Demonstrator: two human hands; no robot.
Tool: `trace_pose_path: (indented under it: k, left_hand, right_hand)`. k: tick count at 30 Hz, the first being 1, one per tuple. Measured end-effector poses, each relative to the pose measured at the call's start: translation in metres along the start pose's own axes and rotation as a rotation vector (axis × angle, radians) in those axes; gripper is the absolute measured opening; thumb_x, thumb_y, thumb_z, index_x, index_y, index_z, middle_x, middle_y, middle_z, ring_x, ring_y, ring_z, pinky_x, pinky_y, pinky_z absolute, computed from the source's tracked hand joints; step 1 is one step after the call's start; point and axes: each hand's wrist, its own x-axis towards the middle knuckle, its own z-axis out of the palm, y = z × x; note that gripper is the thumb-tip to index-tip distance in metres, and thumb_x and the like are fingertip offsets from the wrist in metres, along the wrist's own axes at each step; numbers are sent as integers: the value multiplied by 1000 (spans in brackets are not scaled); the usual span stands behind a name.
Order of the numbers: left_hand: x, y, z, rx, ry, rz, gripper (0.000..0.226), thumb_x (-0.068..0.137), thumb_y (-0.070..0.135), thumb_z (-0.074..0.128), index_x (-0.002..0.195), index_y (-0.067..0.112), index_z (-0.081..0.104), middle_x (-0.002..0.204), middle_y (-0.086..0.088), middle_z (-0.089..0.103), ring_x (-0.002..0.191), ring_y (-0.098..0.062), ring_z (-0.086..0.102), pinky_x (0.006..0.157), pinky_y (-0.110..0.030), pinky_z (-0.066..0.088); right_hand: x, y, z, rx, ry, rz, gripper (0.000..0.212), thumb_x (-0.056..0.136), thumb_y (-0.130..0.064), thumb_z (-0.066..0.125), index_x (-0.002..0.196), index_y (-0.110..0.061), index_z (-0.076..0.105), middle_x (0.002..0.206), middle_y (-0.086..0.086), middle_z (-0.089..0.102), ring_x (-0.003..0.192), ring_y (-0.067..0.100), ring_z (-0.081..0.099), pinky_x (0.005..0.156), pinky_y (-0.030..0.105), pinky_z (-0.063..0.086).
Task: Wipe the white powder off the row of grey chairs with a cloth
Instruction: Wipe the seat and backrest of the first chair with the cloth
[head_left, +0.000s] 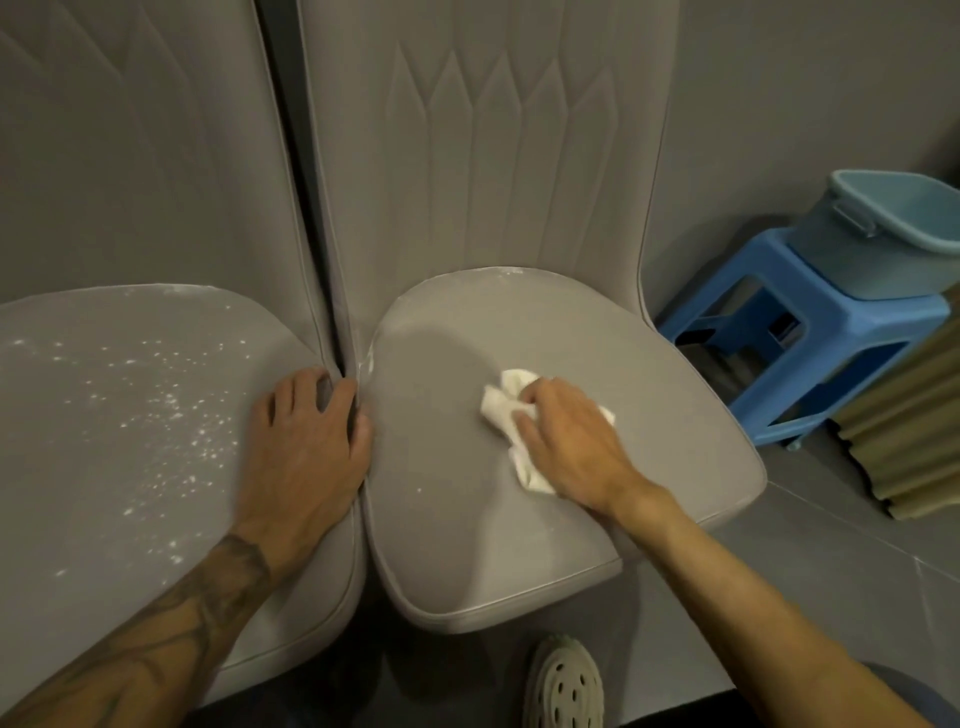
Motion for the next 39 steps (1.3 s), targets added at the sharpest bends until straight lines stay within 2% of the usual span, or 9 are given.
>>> trace_pose_path:
  k: [3,6,9,15,20,22,28,34,39]
  left_hand:
    - [0,-1,0,12,4,1,32,105,35,40,121,16,60,128,-16,54,113,-34,52,93,-46,41]
    - [-1,-2,1,16,10,9,31,106,34,40,121,16,60,129,-16,54,113,-34,52,94,-45,41]
    - [-1,-1,1,6,7,11,29,106,33,44,122,15,60,129,-18,54,113,-35,52,94,-46,41]
    - [-1,-2,0,34,13,30,38,102,38,37,123,15,58,126,-18,53,111,-36,51,91,-47,39]
    - [0,-1,0,11,10,21,38,102,39,36,123,15,58,125,-17,53,110,-35,51,92,-47,41]
    - [0,-1,0,5,8,20,40,102,40,35,124,15,58,127,-18,52,111,-35,51,93,-48,42]
    - [0,0,1,10,6,5,39,102,40,35,122,16,58,126,-17,52,109,-35,50,91,-48,42]
    - [0,-1,3,-31,9,-3,39,101,40,36,123,15,58,127,-17,51,111,-35,51,94,-50,42]
    - [0,-1,3,-31,27,-2,35,101,37,40,121,15,58,126,-17,51,111,-36,50,93,-50,40]
  right_hand:
    - [-7,-14,9,-9,105,144,22,101,-33,47,113,-15,52,106,8,56,96,30,52,84,41,39]
    - [-38,-55,14,88,60,-24,20,101,-36,45,114,-20,49,103,0,55,92,20,48,81,34,35]
    - [-37,-32,5,43,5,-108,20,102,-38,43,111,-21,49,103,0,55,94,21,49,83,35,36]
    - [-3,35,-8,-17,84,287,26,101,-36,45,112,-13,53,110,11,58,96,29,54,86,48,45]
    - [-61,-45,6,66,19,0,20,103,-38,42,114,-23,49,106,-3,53,93,17,48,83,33,39]
    - [-66,-40,-1,63,-26,-71,18,105,-41,39,114,-26,47,106,-7,52,94,14,47,83,30,38]
    - [-41,0,-3,7,137,219,19,101,-34,47,108,-18,52,102,4,56,90,25,52,82,41,42]
    - [-73,-32,-4,31,23,-40,19,104,-40,40,113,-26,48,103,-7,50,91,14,46,82,30,37]
    - [-44,17,-10,-2,123,254,21,101,-40,45,112,-23,51,104,2,55,91,23,52,82,42,44]
